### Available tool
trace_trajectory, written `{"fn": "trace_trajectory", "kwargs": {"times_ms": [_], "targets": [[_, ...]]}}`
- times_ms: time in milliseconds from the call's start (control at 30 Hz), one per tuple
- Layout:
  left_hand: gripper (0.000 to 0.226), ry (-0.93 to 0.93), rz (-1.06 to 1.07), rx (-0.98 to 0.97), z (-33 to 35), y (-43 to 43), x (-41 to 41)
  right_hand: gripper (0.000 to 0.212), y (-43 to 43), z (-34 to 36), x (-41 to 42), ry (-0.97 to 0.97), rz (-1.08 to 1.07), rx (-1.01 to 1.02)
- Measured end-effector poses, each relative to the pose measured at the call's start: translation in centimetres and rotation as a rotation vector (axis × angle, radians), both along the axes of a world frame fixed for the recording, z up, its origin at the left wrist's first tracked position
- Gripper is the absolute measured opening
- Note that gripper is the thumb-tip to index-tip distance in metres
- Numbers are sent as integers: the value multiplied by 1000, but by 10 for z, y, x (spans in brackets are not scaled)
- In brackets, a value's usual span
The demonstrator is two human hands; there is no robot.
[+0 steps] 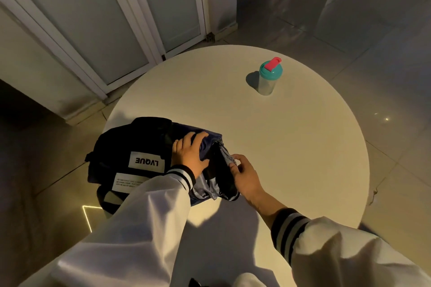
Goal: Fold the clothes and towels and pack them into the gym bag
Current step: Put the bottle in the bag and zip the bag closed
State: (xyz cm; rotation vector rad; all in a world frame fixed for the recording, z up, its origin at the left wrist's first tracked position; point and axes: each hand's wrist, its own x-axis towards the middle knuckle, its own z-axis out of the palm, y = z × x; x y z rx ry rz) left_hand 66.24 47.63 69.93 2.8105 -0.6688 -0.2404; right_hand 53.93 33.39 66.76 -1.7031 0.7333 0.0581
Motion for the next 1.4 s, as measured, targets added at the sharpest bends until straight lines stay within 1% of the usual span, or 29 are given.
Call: {"fn": "trace_trajectory", "kwargs": {"times_ms": [100, 167, 200, 267, 300, 333, 367, 433, 500, 567, 667, 733, 800, 867, 967, 1033, 1133, 1233, 1400], "targets": [[91, 65, -20, -23, 3, 8, -4, 16, 4, 2, -2, -29, 22, -15], [86, 11, -35, -125, 9, 13, -9, 15, 7, 4, -2, -43, 27, -15], [75, -52, -62, -219, 11, 15, -14, 15, 8, 5, -2, -48, 23, -12], [42, -170, -117, -407, 17, 17, -30, 15, 10, 5, 0, -52, 18, -9], [28, -142, -117, -458, 19, 18, -42, 15, 12, 5, -1, -49, 14, -4], [21, -25, -84, -479, 20, 16, -54, 15, 12, 4, -1, -46, 11, -3], [21, 136, -19, -471, 18, 14, -66, 15, 12, 3, -2, -42, 11, -5], [28, 402, 169, -449, 5, 9, -84, 14, 10, 0, -5, -37, 11, -7], [36, 588, 384, -473, -12, 3, -90, 15, 8, 0, -9, -29, 12, -18], [41, 719, 534, -547, -25, -4, -91, 16, 4, 2, -12, -25, 22, -30], [46, 771, 653, -576, -48, -15, -85, 18, -1, 1, -14, -16, 48, -50], [41, 784, 773, -631, -60, -22, -84, 20, -3, -5, -15, -7, 51, -35], [34, 800, 843, -647, -68, -29, -84, 23, -5, -12, -15, -10, 41, -3], [34, 813, 842, -637, -73, -35, -86, 25, -6, -16, -19, -26, 39, 22], [45, 819, 826, -691, -77, -40, -89, 29, -10, -15, -22, -57, 63, 13], [54, 836, 786, -692, -79, -40, -90, 29, -12, -16, -22, -63, 84, 1], [61, 842, 748, -669, -85, -37, -86, 30, -12, -19, -20, -61, 111, -19], [68, 861, 722, -645, -85, -37, -79, 30, -11, -20, -22, -53, 125, 12], [81, 944, 668, -622, -81, -43, -65, 30, -16, -20, -26, -29, 91, 61]]}}
